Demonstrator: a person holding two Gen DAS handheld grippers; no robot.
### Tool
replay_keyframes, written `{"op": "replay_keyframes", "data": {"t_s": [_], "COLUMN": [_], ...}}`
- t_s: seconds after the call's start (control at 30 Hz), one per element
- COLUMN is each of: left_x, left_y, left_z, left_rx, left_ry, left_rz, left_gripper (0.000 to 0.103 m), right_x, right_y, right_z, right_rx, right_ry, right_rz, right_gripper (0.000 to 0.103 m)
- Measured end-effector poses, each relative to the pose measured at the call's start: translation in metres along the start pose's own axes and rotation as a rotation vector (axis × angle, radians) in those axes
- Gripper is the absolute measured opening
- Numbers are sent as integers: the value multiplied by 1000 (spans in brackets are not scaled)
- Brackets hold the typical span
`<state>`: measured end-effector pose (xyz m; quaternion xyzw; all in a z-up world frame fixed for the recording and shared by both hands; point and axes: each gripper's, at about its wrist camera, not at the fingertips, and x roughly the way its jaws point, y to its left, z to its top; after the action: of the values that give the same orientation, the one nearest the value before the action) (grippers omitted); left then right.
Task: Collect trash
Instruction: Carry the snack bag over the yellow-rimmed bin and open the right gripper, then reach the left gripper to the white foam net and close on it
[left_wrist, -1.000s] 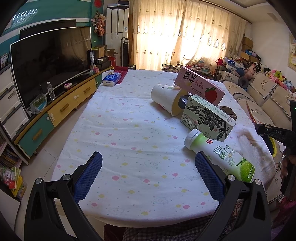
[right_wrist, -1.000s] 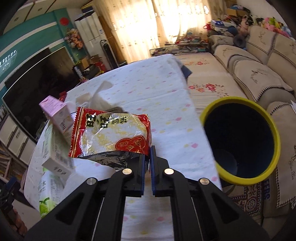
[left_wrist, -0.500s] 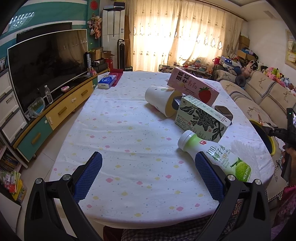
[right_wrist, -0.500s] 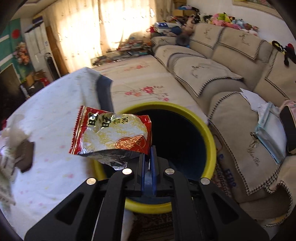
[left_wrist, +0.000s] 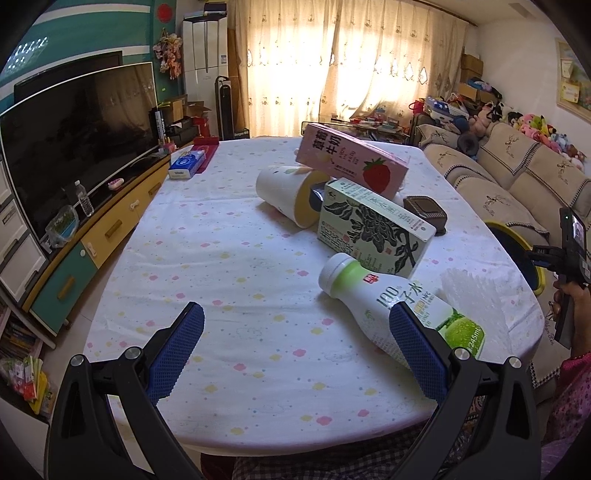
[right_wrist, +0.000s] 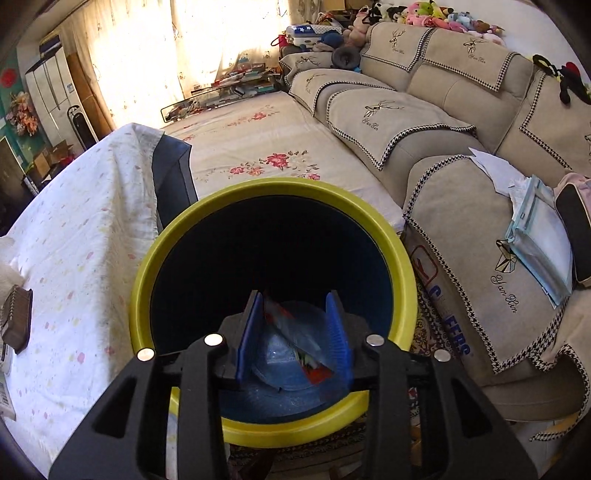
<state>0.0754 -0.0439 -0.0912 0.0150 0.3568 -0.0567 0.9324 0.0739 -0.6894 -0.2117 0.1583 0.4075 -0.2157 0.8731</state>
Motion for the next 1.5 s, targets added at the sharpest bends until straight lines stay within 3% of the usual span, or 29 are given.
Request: {"op": "replay_keyframes", "data": {"t_s": [0.13,0.3,0.53,0.67,0.83,0.97,1.17,1.43,1.5], "left_x": [0,-4,-18,-18,-1,26,54,80,86], "left_y": [-10,-35,-85,-125,-178,-204,-215,-227,-230], "left_z": [0,1,8,20,33,33,31,17,15], "left_rx": [8,37,155,263,392,419,427,434,431], "left_ry": [10,18,29,61,119,235,338,428,434], "left_rz": [-29,-127,-271,-288,-255,-229,-163,-166,-170], "left_gripper": [99,99,99,99,99,99,99,99,88], "right_x": [-6,-12,-10,-12,-21,-28,-29,-19,-18], "right_y": [0,1,0,-3,-9,-14,-20,-23,-25], "right_z": [0,-2,-6,-8,-9,-9,-9,-15,-17], "right_rx": [7,3,7,19,37,46,61,71,75], "right_ry": [-10,-17,-3,-6,-22,-39,-45,-25,-22], "right_rz": [9,27,45,62,87,110,147,186,192], "right_gripper": [37,41,42,42,44,48,51,51,51]}}
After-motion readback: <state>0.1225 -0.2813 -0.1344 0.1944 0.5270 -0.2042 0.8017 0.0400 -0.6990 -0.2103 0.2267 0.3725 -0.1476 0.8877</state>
